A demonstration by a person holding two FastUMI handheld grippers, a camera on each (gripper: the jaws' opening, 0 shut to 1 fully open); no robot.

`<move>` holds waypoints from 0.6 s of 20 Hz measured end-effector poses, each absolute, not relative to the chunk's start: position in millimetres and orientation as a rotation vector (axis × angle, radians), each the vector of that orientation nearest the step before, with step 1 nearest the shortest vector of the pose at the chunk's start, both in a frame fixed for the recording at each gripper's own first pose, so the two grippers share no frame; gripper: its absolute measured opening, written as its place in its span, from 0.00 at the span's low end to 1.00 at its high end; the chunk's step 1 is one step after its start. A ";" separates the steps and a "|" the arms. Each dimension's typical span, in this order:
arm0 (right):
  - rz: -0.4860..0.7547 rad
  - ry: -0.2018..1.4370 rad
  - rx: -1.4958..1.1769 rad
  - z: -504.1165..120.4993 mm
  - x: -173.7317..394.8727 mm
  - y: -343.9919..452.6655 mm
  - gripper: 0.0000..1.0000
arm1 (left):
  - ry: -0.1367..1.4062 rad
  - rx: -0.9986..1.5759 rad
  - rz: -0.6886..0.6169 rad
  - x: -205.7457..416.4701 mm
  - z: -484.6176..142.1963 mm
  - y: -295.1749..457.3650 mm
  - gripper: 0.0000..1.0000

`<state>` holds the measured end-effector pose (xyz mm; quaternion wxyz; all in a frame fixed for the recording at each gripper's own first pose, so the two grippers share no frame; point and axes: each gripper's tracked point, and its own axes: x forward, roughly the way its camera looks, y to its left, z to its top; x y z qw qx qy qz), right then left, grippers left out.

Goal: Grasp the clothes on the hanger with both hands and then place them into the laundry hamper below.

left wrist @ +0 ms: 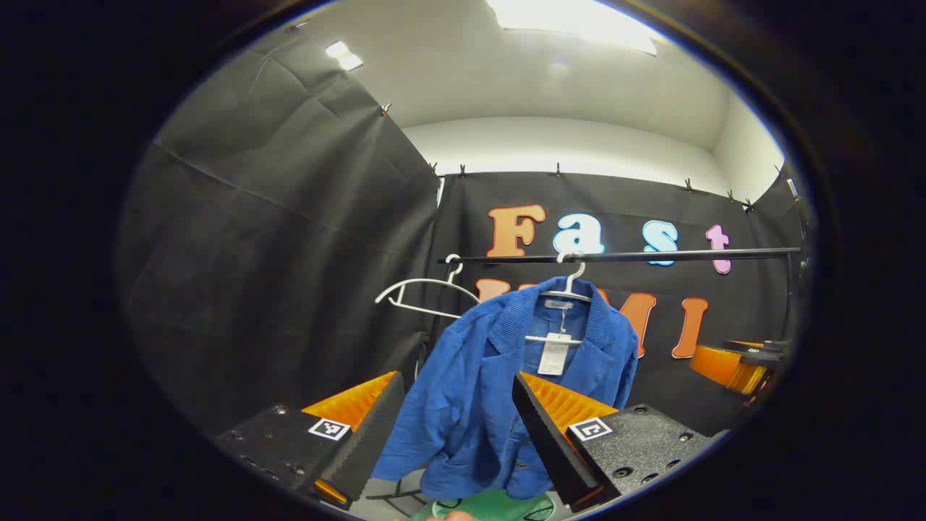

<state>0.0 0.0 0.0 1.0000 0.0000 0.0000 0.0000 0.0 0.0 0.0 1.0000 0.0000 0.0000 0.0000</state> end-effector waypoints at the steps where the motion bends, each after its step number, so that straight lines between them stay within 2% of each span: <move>1: 0.015 0.001 0.012 -2.2 0.4 -5.8 1.00 | 0.002 0.003 0.008 4.3 -5.1 -8.9 0.92; 3: 0.053 0.013 0.046 -8.1 3.9 -9.9 1.00 | -0.014 0.007 0.024 10.8 -7.3 -23.5 0.91; 4: 0.059 0.020 0.051 -13.9 8.1 -13.7 1.00 | -0.017 0.005 0.013 13.6 -8.3 -34.5 0.95; 5: 0.051 0.027 0.046 -19.1 10.4 -20.2 0.94 | -0.014 0.008 -0.006 18.9 -10.4 -43.8 0.92; 6: 0.042 0.033 0.039 -23.8 14.0 -24.2 1.00 | -0.011 0.018 -0.019 23.7 -13.6 -48.0 0.92; 7: 0.036 0.039 0.035 -29.0 15.1 -24.1 0.94 | -0.012 0.025 -0.032 29.2 -16.2 -52.0 0.95; 9: 0.010 0.028 0.050 -31.9 22.2 -25.9 0.94 | -0.011 0.027 -0.068 41.6 -20.7 -60.3 0.95; 10: -0.006 0.025 0.057 -32.9 26.6 -27.1 1.00 | -0.003 0.032 -0.083 45.6 -24.9 -62.0 0.95; 11: -0.015 0.024 0.062 -35.6 27.5 -25.8 0.94 | -0.003 0.041 -0.094 48.8 -27.5 -61.2 0.95; 12: -0.019 0.030 0.065 -38.8 29.9 -25.1 0.94 | -0.007 0.051 -0.095 52.0 -28.0 -58.5 0.99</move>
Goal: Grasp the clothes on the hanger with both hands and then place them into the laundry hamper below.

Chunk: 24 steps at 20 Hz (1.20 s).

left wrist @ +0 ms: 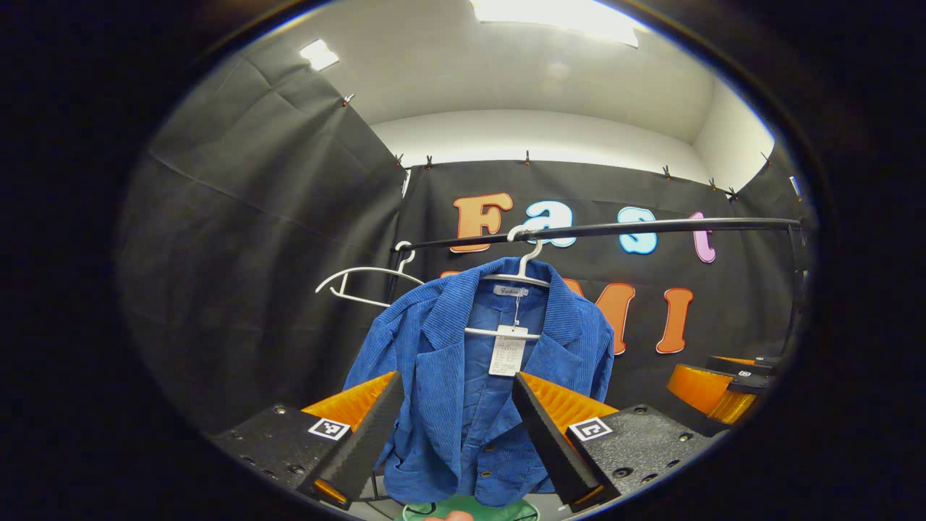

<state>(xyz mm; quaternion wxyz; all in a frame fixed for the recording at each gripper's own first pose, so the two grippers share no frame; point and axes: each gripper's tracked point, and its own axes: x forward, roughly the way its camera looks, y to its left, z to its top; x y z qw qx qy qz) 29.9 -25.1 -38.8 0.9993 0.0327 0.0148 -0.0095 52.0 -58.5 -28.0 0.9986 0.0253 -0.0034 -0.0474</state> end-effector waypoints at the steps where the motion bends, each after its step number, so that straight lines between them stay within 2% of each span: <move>1: -0.020 0.035 0.069 -42.0 30.0 -23.1 1.00 | -0.006 0.056 -0.090 54.6 -29.8 -55.2 0.95; 2: -0.022 0.037 0.070 -42.8 30.7 -22.9 0.94 | -0.006 0.054 -0.088 56.5 -30.8 -53.7 0.92; 3: -0.029 0.034 0.072 -42.0 32.5 -23.8 0.94 | -0.003 0.050 -0.087 57.4 -31.8 -52.6 0.95; 5: -0.034 0.035 0.062 -42.2 34.1 -24.6 0.94 | 0.000 0.043 -0.082 59.1 -31.3 -48.6 0.95; 6: -0.036 0.037 0.054 -42.9 35.3 -24.5 1.00 | -0.008 0.042 -0.075 59.7 -28.9 -46.0 0.95; 7: -0.039 0.038 0.046 -41.5 35.2 -26.4 1.00 | -0.013 0.043 -0.067 59.7 -27.6 -42.7 0.92; 8: -0.039 0.036 0.042 -41.8 34.2 -26.4 0.94 | -0.011 0.044 -0.062 60.2 -27.9 -40.7 0.91; 10: -0.036 0.027 0.043 -38.5 35.0 -25.2 0.94 | -0.009 0.042 -0.056 60.9 -29.1 -38.5 0.92; 11: -0.036 0.028 0.042 -38.9 33.6 -25.2 1.00 | -0.010 0.039 -0.053 60.9 -29.3 -37.9 0.95; 15: -0.039 0.031 0.068 -42.1 30.2 -30.4 1.00 | -0.011 0.044 -0.045 59.1 -28.0 -37.2 0.95; 16: -0.041 0.032 0.077 -42.7 30.9 -33.5 0.94 | -0.009 0.045 -0.041 59.3 -27.8 -36.7 0.92; 18: -0.041 0.031 0.090 -45.8 32.8 -36.0 0.94 | -0.005 0.042 -0.035 57.4 -29.2 -34.4 0.92; 19: -0.040 0.032 0.094 -46.6 33.0 -36.4 1.00 | -0.004 0.043 -0.028 56.8 -29.3 -31.3 0.92; 20: -0.038 0.038 0.096 -49.0 34.6 -36.5 1.00 | -0.006 0.046 -0.019 56.8 -28.7 -28.2 0.95; 21: -0.034 0.045 0.097 -51.0 36.7 -34.8 0.94 | -0.008 0.053 -0.012 56.7 -28.0 -24.6 0.91; 22: -0.029 0.049 0.098 -52.9 38.2 -32.1 0.94 | -0.008 0.059 -0.006 57.4 -28.0 -21.1 0.91; 23: -0.024 0.051 0.098 -53.0 42.2 -30.0 1.00 | -0.005 0.061 -0.001 58.0 -28.6 -17.5 0.95; 24: -0.017 0.052 0.098 -54.5 46.3 -26.2 1.00 | -0.002 0.060 0.002 58.3 -28.5 -14.4 0.92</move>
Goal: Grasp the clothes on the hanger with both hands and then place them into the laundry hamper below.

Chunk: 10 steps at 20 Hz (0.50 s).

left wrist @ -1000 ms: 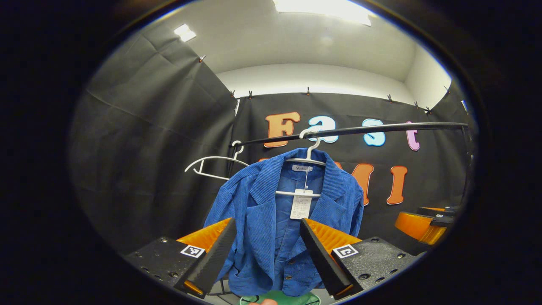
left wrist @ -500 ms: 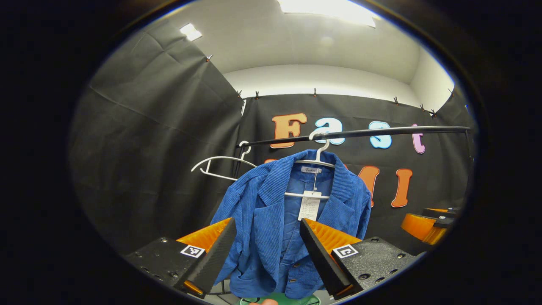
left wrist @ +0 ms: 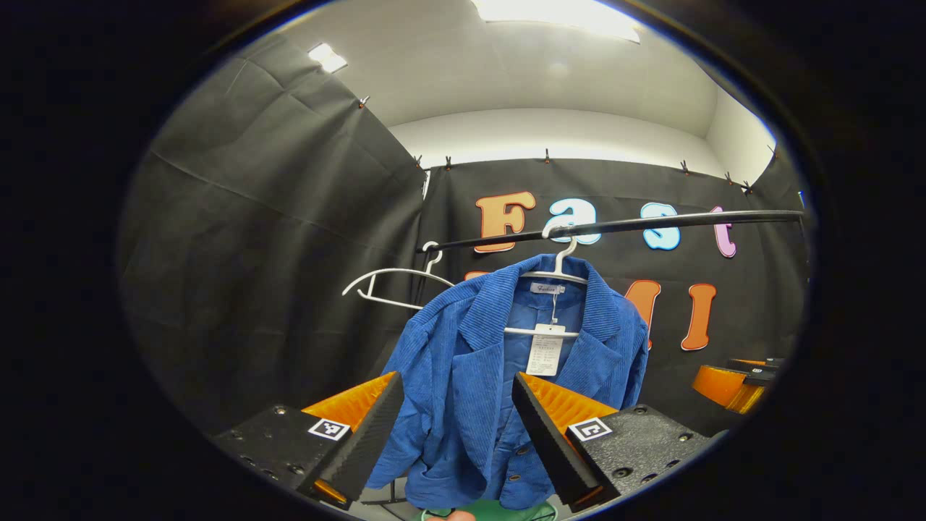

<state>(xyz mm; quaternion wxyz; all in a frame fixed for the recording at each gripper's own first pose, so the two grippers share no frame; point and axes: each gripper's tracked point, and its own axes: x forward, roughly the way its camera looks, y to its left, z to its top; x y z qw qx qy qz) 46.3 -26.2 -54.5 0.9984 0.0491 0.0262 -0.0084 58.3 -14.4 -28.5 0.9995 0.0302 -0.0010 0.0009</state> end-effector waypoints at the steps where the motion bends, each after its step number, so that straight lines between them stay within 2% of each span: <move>1: -0.007 0.053 0.098 -55.1 50.1 -20.1 1.00 | 0.001 0.059 0.005 59.2 -29.7 -11.6 0.92; 2: 0.003 0.052 0.097 -56.5 56.2 -14.1 1.00 | 0.005 0.061 0.009 60.6 -31.0 -8.1 0.95; 4: 0.016 0.051 0.092 -57.6 72.5 -0.6 1.00 | 0.017 0.073 0.015 66.8 -34.7 -0.6 0.91; 5: 0.022 0.059 0.088 -60.8 82.6 9.4 0.94 | 0.026 0.079 0.014 71.0 -36.8 2.5 0.92; 6: 0.031 0.068 0.083 -64.4 94.3 20.1 0.94 | 0.033 0.080 0.010 76.2 -38.4 6.1 0.92; 8: 0.039 0.081 0.079 -77.9 120.0 42.5 0.94 | 0.039 0.054 -0.024 86.5 -42.0 8.5 0.95; 10: -0.001 0.102 0.098 -97.2 146.4 57.3 0.94 | 0.052 0.023 -0.088 101.4 -51.8 11.2 0.92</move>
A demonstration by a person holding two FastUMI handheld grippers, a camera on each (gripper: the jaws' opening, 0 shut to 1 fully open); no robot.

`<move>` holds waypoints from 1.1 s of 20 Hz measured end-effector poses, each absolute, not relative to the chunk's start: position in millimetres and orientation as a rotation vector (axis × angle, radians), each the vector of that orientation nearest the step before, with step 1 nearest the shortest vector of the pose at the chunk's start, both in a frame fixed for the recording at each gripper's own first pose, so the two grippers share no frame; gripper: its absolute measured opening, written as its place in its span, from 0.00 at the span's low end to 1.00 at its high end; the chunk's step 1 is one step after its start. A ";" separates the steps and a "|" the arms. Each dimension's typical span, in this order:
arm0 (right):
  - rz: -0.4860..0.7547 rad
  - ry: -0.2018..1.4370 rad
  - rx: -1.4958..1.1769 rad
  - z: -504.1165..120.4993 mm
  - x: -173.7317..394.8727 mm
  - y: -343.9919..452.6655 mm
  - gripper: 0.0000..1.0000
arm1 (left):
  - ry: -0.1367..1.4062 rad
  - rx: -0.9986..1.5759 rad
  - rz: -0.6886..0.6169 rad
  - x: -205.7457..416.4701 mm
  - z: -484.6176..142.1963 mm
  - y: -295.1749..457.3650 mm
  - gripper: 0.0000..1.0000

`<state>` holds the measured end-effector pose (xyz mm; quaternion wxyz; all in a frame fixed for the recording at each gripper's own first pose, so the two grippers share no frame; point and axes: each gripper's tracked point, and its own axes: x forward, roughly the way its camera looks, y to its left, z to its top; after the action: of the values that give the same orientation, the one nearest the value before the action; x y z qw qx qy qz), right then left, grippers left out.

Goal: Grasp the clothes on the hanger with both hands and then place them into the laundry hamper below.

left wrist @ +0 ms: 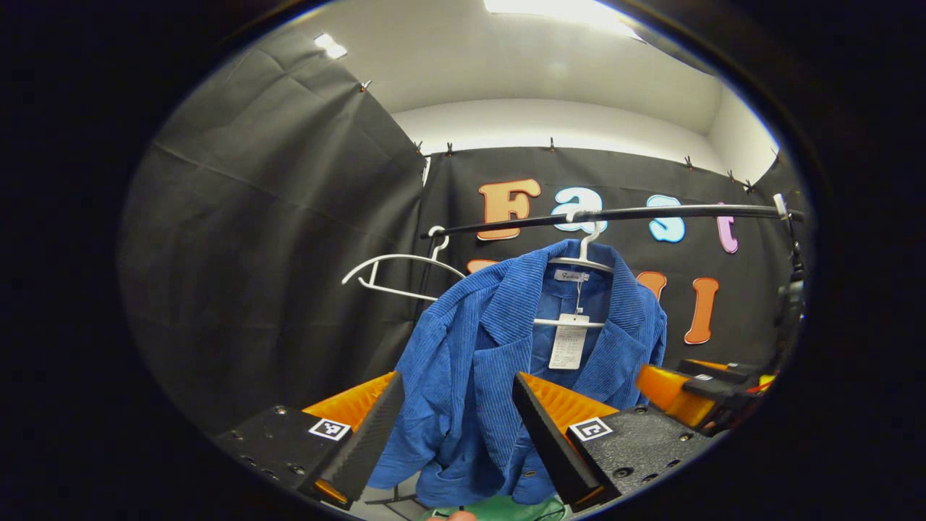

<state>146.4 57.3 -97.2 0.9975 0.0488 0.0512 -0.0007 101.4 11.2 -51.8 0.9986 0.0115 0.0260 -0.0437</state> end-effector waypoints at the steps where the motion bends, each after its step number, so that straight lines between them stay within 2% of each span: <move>1: -0.019 0.116 0.110 -108.2 158.9 64.2 1.00 | 0.057 0.021 -0.115 108.6 -56.5 14.4 0.92; 2: -0.034 0.121 0.119 -116.9 169.9 71.8 1.00 | 0.057 0.024 -0.141 116.2 -60.3 17.3 0.95; 4: -0.082 0.123 0.115 -130.1 192.1 79.1 1.00 | 0.062 0.031 -0.181 128.9 -66.7 23.8 0.95; 5: -0.105 0.128 0.103 -135.6 200.1 81.3 0.94 | 0.069 0.030 -0.202 133.9 -70.4 25.4 0.95; 6: -0.136 0.137 0.086 -140.9 207.7 81.0 0.94 | 0.079 0.029 -0.225 136.6 -73.0 23.9 0.95; 7: -0.179 0.146 0.066 -145.8 213.2 77.1 1.00 | 0.084 0.030 -0.242 138.7 -75.8 24.6 0.92; 8: -0.235 0.161 0.046 -153.1 218.0 69.1 0.94 | 0.084 0.035 -0.248 140.4 -76.6 25.2 0.92; 9: -0.283 0.181 0.037 -161.8 222.7 62.0 1.00 | 0.079 0.042 -0.243 141.0 -76.2 26.9 0.95; 11: -0.296 0.205 0.047 -176.3 232.7 56.0 1.00 | 0.067 0.055 -0.218 140.0 -75.8 27.7 0.95; 12: -0.286 0.213 0.060 -181.4 237.3 52.5 0.94 | 0.061 0.059 -0.206 138.3 -76.6 25.8 0.95; 13: -0.265 0.215 0.076 -183.0 238.8 49.3 1.00 | 0.057 0.063 -0.192 136.3 -77.5 24.1 0.95; 14: -0.246 0.208 0.093 -182.7 240.6 44.7 1.00 | 0.055 0.066 -0.177 134.2 -78.5 21.1 0.95; 18: -0.174 0.203 0.094 -175.2 234.3 16.8 0.67 | 0.053 0.071 -0.122 128.5 -88.0 5.6 0.95; 20: -0.140 0.184 0.082 -166.8 225.0 3.8 0.28 | 0.060 0.068 -0.100 127.4 -94.0 -2.6 0.91; 21: -0.129 0.170 0.077 -161.6 218.9 -2.2 0.09 | 0.063 0.060 -0.092 128.7 -97.8 -6.9 0.95; 22: -0.119 0.155 0.068 -155.2 213.4 -6.6 0.11 | 0.070 0.051 -0.086 130.7 -102.4 -11.4 0.95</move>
<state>213.4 -6.6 -155.2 0.9947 0.0340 0.0773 -0.0593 130.7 -11.4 -102.4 0.9981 0.0256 0.0349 -0.0432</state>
